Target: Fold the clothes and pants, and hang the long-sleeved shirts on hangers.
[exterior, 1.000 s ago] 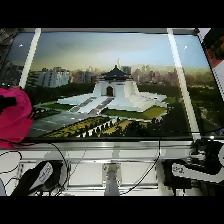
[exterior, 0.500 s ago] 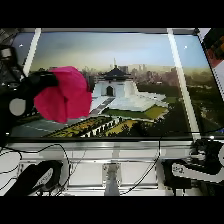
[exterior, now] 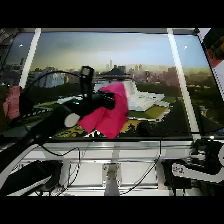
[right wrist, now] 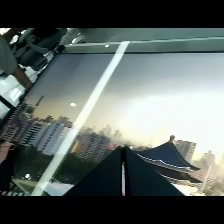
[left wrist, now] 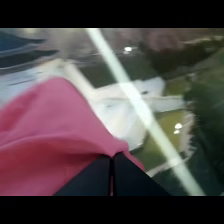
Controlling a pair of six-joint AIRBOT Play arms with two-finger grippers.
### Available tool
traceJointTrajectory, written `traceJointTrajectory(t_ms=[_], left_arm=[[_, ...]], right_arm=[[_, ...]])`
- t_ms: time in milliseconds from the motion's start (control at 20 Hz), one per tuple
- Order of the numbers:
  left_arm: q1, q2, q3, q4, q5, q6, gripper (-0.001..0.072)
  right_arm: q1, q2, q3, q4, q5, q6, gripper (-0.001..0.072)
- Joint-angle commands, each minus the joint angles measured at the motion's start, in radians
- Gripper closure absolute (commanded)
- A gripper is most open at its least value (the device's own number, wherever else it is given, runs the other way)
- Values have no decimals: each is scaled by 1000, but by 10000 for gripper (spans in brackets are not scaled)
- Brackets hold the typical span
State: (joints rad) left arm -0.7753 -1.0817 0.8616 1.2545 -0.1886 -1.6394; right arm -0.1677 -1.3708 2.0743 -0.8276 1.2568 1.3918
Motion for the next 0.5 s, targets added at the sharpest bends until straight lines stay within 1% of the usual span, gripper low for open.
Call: traceJointTrajectory(t_ms=[0,150,250,300,350,400,450], left_arm=[[-133,-102,44,-74,238,1,699],[-141,-154,109,-74,253,1,698],[-136,-172,109,-74,309,2,695],[-130,-179,109,-74,313,2,682],[-120,-183,109,-74,309,5,560],[-110,-186,109,-74,308,5,376],[-100,-186,109,-74,308,5,259]], right_arm=[[0,-4,0,-54,1,9,693],[0,-7,-21,-57,4,10,693],[0,-7,-46,-62,10,10,691],[0,-7,-53,-68,10,10,671],[0,-8,-54,-70,10,10,633],[-1,-8,-54,-70,6,9,545],[-1,-8,-54,-70,3,9,455]])
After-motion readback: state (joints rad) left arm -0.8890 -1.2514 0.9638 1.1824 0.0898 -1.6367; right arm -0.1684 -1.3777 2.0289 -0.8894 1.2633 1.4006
